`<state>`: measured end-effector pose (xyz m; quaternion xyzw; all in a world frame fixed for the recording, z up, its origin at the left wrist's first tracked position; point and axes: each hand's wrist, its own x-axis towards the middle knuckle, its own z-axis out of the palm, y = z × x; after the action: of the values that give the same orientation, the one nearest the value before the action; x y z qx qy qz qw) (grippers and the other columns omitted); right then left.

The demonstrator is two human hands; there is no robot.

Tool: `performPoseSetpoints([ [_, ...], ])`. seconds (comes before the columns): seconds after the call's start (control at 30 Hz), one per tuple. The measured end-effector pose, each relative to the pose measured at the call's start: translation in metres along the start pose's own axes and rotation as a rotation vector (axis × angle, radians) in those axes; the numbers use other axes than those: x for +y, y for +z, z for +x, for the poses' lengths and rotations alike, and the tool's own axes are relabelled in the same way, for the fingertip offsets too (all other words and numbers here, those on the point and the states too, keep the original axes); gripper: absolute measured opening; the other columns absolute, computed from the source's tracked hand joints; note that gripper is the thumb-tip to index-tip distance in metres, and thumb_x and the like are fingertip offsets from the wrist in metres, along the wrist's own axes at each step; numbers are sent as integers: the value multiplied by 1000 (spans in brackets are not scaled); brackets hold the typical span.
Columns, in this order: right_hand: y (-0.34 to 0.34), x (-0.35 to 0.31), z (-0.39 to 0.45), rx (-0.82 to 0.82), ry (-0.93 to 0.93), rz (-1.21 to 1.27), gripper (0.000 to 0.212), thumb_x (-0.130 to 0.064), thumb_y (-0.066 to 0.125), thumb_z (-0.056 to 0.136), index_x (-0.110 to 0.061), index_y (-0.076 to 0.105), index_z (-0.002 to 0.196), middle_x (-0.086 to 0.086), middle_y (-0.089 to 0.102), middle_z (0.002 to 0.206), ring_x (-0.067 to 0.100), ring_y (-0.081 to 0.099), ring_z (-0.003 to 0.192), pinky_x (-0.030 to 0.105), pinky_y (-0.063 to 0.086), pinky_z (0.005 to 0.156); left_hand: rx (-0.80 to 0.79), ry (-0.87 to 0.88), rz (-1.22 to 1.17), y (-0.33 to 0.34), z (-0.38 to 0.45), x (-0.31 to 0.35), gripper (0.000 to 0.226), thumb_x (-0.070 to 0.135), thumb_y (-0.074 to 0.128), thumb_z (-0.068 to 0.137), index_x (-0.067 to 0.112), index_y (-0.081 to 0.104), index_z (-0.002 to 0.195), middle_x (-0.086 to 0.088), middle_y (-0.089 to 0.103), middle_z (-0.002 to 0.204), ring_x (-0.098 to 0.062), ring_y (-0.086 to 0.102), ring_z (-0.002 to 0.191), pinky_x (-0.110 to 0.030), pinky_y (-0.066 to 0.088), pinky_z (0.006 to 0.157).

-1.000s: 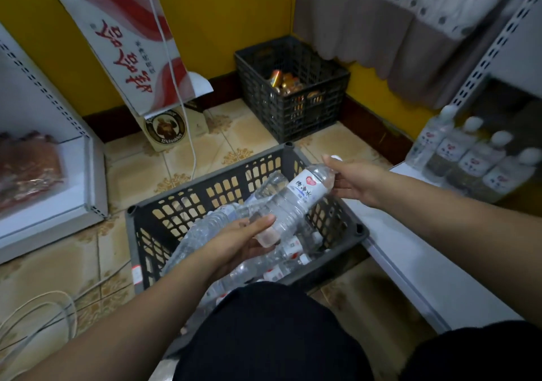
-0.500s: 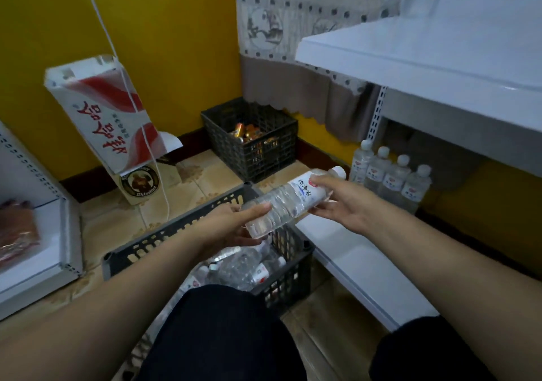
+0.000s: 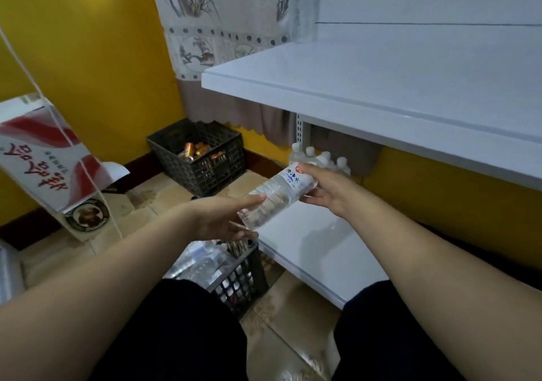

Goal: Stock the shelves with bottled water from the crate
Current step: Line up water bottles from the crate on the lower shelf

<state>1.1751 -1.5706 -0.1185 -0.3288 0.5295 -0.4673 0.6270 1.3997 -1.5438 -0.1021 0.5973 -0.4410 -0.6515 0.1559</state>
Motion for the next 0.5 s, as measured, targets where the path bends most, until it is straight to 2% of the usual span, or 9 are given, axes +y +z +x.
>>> performPoseSetpoints([
  [0.07, -14, -6, -16, -1, 31, 30, 40, -28, 73, 87, -12, 57, 120, 10, 73, 103, 24, 72, 93, 39, 60, 72, -17, 0, 29, 17, 0, 6, 51, 49, 71, 80, 21, 57, 120, -13, 53, 123, -22, 70, 85, -23, 50, 58],
  [0.13, -28, -11, -27, 8, 66, 116, 35, -27, 72, 87, -16, 56, 117, 9, 69, 109, 24, 69, 94, 40, 59, 75, -26, -10, 74, 33, 4, 8, 65, 48, 75, 74, 17, 55, 128, -14, 54, 122, -20, 70, 80, -23, 50, 57],
  [0.23, -44, -15, -33, 29, 105, 209, 22, -22, 66, 91, -21, 53, 109, 8, 65, 101, 25, 65, 89, 46, 54, 80, -64, -54, 96, 57, 13, 11, 59, 40, 73, 81, 15, 55, 132, -14, 52, 127, -22, 66, 92, -22, 53, 54],
  [0.33, -57, -15, -21, 87, 109, 201, 26, -22, 60, 96, -25, 44, 116, 10, 65, 112, 27, 65, 85, 48, 53, 74, -85, -90, 42, 71, 31, 12, 59, 33, 76, 80, 16, 54, 132, -17, 45, 138, -30, 64, 107, -22, 55, 55],
  [0.4, -67, -14, -12, 148, 116, 168, 24, -27, 54, 99, -24, 45, 121, 10, 63, 123, 27, 64, 83, 48, 52, 69, -96, -106, -15, 79, 50, 10, 60, 27, 76, 82, 13, 52, 134, -18, 46, 137, -33, 64, 107, -24, 57, 58],
  [0.43, -74, -12, -6, 180, 120, 174, 30, -28, 55, 99, -23, 46, 128, 10, 61, 129, 27, 64, 83, 49, 52, 69, -103, -114, -42, 83, 60, 9, 62, 25, 77, 81, 12, 51, 135, -18, 46, 138, -34, 64, 105, -25, 58, 60],
  [0.5, -87, -8, 2, 223, 136, 185, 40, -26, 55, 99, -19, 44, 137, 12, 56, 136, 29, 64, 90, 50, 51, 77, -113, -150, -85, 90, 82, 10, 68, 20, 80, 78, 13, 47, 137, -19, 46, 138, -37, 66, 100, -29, 59, 66],
])
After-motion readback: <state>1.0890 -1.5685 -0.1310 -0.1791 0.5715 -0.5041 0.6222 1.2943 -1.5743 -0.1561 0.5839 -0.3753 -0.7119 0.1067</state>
